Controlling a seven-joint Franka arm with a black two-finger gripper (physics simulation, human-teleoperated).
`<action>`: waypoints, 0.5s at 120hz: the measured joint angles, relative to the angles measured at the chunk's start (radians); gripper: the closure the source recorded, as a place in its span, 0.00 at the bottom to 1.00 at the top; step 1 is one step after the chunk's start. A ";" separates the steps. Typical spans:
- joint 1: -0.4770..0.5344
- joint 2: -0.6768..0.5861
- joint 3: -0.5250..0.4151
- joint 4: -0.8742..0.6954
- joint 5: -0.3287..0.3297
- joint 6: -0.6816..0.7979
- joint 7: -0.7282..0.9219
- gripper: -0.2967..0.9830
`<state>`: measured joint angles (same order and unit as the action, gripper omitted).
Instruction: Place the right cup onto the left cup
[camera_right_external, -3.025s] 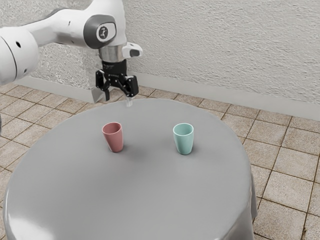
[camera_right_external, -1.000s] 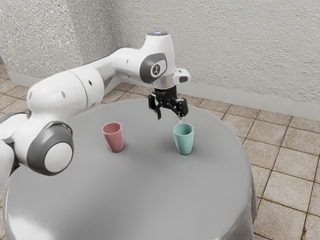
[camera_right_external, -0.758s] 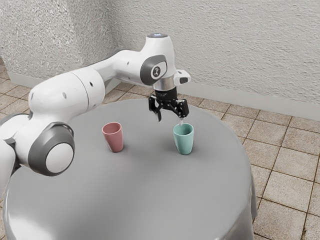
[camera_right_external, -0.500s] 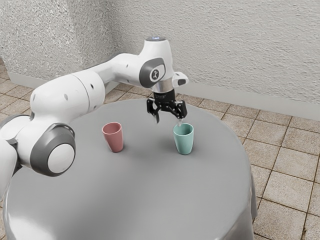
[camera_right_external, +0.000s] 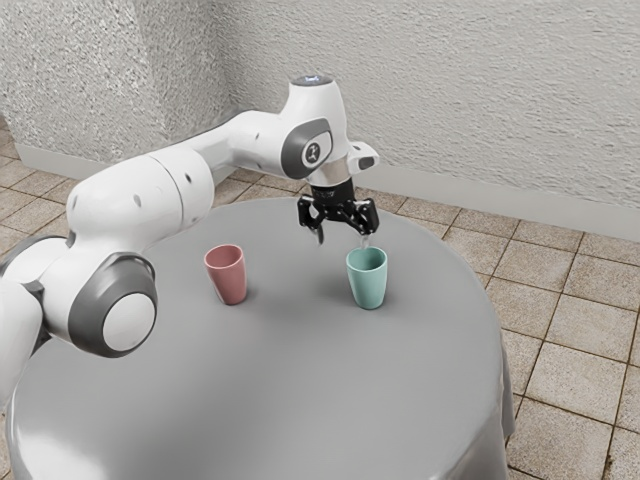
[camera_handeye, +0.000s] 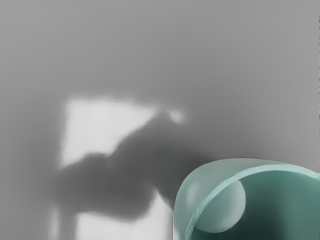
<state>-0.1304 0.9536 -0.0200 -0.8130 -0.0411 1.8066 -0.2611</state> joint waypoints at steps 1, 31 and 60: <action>0.000 0.000 0.000 0.000 0.000 0.000 0.000 0.23; 0.000 0.010 -0.004 -0.007 0.000 0.008 -0.009 0.23; 0.000 0.024 -0.006 -0.012 -0.001 0.013 -0.014 0.23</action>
<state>-0.1304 0.9779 -0.0256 -0.8248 -0.0422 1.8200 -0.2747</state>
